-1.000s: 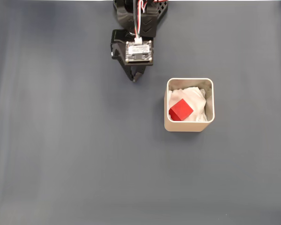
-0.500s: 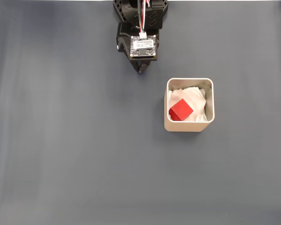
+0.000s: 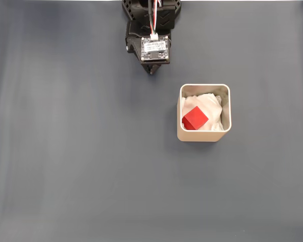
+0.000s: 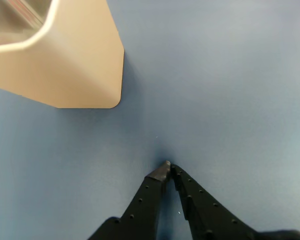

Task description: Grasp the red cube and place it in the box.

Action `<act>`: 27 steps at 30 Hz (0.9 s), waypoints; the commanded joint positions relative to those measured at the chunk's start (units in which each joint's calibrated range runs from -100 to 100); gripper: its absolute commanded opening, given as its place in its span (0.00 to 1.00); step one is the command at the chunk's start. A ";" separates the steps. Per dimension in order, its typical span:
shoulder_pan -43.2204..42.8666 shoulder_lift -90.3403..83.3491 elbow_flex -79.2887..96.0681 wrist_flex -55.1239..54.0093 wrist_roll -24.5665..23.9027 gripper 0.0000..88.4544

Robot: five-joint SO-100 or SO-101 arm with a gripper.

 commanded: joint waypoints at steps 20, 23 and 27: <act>0.62 0.09 0.55 1.22 0.15 0.01; 0.62 0.09 0.55 1.22 0.15 0.01; 0.62 0.09 0.55 1.22 0.15 0.01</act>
